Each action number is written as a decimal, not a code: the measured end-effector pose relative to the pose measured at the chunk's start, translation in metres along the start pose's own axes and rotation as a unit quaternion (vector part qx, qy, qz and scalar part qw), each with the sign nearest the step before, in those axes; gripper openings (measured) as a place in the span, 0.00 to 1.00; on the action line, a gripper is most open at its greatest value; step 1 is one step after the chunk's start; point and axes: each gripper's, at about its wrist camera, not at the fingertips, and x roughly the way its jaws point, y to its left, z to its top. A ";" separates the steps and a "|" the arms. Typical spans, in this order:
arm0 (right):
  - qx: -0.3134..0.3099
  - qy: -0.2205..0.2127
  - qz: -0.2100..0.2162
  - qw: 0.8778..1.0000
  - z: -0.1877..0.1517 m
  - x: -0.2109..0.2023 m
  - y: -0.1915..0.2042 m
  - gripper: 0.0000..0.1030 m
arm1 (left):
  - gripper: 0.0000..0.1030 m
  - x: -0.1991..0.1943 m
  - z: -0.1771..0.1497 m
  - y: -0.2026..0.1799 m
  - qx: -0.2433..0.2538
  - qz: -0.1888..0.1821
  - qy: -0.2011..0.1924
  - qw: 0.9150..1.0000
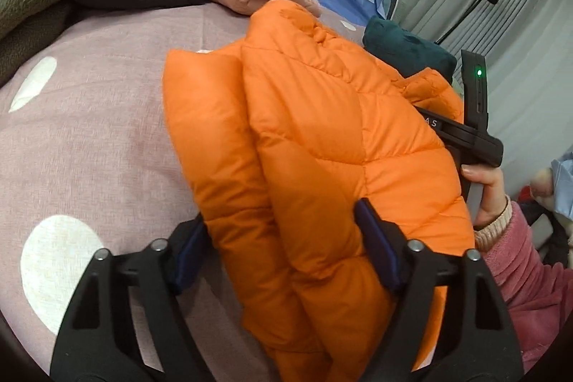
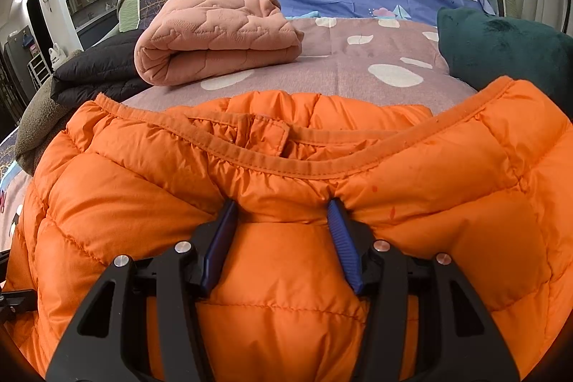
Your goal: Fold large clothes
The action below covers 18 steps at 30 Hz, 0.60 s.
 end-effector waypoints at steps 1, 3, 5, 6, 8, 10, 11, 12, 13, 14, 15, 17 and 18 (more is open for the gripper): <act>0.000 0.000 0.000 1.000 0.000 0.000 0.000 0.53 | 0.68 0.000 0.000 -0.001 0.000 -0.002 0.000 1.000; 0.000 0.000 0.000 1.000 0.000 0.000 0.000 0.53 | 0.54 -0.002 0.002 -0.002 -0.003 -0.010 -0.002 1.000; 0.000 0.000 0.000 1.000 0.000 0.000 0.000 0.53 | 0.44 -0.007 0.003 -0.007 0.001 -0.014 -0.007 1.000; 0.000 0.000 0.001 1.000 0.000 0.000 0.000 0.53 | 0.38 -0.010 0.004 -0.010 0.008 -0.012 -0.010 1.000; 0.000 0.000 0.000 1.000 0.000 0.000 0.000 0.53 | 0.32 -0.017 0.008 -0.020 0.026 -0.009 -0.016 1.000; -0.002 -0.001 -0.001 1.000 0.000 0.000 0.000 0.53 | 0.29 -0.024 0.013 -0.029 0.039 -0.012 -0.021 0.999; -0.003 -0.002 -0.002 1.000 -0.001 0.002 0.001 0.53 | 0.28 -0.029 0.018 -0.035 0.048 -0.023 -0.025 0.998; -0.004 -0.002 -0.003 1.000 -0.002 0.002 0.001 0.53 | 0.28 -0.033 0.022 -0.039 0.054 -0.032 -0.027 0.998; -0.005 -0.002 -0.004 1.000 -0.002 0.003 0.001 0.53 | 0.28 -0.036 0.028 -0.043 0.059 -0.045 -0.029 0.997; -0.005 -0.003 -0.003 1.000 -0.002 0.003 0.001 0.53 | 0.28 -0.039 0.034 -0.049 0.066 -0.063 -0.030 0.995; -0.004 -0.003 -0.002 1.000 -0.003 0.003 0.001 0.53 | 0.28 -0.041 0.041 -0.053 0.071 -0.078 -0.030 0.994; -0.001 -0.003 0.002 1.000 -0.003 0.004 -0.001 0.53 | 0.28 -0.044 0.054 -0.067 0.086 -0.098 -0.027 0.991; 0.000 -0.004 0.005 1.000 -0.002 0.004 -0.002 0.53 | 0.28 -0.044 0.058 -0.075 0.096 -0.102 -0.026 0.990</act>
